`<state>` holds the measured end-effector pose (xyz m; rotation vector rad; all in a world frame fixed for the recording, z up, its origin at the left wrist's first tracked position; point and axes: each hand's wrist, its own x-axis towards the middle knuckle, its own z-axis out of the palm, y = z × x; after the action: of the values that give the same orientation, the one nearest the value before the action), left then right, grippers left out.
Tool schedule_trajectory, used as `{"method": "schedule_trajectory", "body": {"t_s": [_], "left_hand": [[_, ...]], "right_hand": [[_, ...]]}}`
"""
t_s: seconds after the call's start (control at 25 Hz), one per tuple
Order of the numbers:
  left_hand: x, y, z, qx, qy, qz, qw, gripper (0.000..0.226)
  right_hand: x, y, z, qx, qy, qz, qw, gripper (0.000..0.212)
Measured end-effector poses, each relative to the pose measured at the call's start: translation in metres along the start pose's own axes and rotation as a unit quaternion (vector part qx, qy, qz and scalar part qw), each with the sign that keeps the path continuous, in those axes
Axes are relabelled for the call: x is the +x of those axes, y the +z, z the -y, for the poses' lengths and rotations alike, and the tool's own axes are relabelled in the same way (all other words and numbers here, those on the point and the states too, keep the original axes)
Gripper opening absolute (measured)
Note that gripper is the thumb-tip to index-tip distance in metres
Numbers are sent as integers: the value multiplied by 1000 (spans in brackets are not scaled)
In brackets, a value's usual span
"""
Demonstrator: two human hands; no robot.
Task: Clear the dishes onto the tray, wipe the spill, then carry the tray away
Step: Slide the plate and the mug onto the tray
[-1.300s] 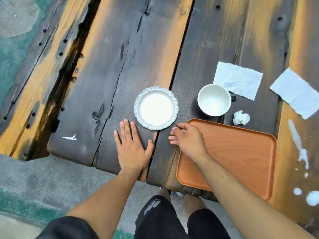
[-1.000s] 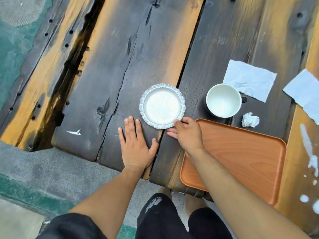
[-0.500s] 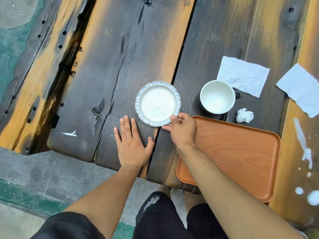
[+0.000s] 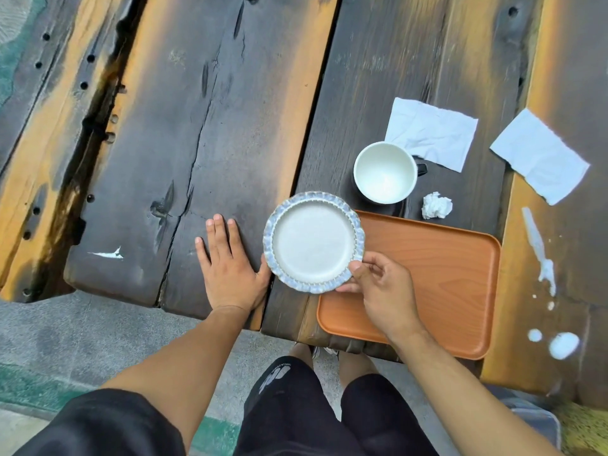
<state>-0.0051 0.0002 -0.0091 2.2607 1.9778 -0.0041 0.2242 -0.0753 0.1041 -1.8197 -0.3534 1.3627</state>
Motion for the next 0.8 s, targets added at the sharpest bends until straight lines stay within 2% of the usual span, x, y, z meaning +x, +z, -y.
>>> {"method": "schedule_trajectory", "body": {"t_s": [0.24, 0.8], "left_hand": [[-1, 0, -3, -5, -14, -8, 1000, 89], [-2, 0, -4, -13, -13, -15, 1000, 89]], "right_hand": [[-22, -56, -25, -7, 35, -53, 998, 11], [-16, -90, -74, -17, 78, -47, 996, 12]]}}
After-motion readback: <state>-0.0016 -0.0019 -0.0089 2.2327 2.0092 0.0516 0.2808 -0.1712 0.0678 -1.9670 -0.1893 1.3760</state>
